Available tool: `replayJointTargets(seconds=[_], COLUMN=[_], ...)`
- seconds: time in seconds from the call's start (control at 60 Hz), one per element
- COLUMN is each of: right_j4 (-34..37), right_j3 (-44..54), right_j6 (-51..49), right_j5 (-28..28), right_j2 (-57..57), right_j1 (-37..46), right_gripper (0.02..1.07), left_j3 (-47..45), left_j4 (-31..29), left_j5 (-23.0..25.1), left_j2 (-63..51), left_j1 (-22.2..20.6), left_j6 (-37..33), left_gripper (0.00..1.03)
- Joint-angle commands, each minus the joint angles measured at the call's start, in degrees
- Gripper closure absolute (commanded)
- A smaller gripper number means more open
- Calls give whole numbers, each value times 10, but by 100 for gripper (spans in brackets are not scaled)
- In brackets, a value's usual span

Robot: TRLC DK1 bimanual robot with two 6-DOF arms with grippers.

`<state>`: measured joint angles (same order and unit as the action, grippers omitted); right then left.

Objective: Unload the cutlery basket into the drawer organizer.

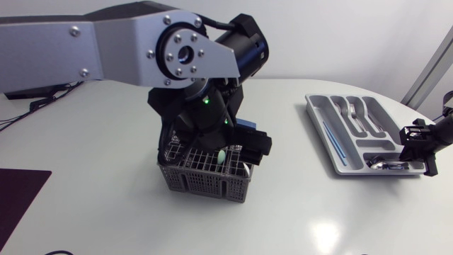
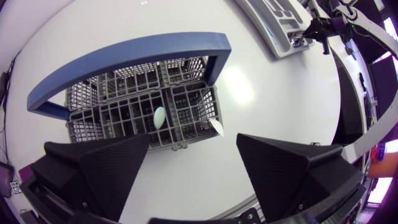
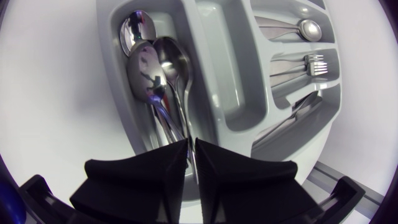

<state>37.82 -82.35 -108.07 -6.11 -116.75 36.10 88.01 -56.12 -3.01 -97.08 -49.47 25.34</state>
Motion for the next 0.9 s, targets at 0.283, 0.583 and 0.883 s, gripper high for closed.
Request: replayJointTargets(seconds=[0.283, 0.583, 0.883], right_j4=[-70, -59, 12], right_j3=[73, 108, 141], right_j6=[-14, 20, 78], right_j5=[0, -53, -115], right_j2=[35, 98, 158], right_j1=[19, 25, 13], right_gripper=[58, 50, 44], left_j3=[-33, -100, -143], left_j4=[-6, 52, 92], left_j5=[-15, -4, 70], left_j2=[22, 54, 77], left_j1=[21, 46, 90], left_j6=[45, -48, -118], left_gripper=[5, 8, 10])
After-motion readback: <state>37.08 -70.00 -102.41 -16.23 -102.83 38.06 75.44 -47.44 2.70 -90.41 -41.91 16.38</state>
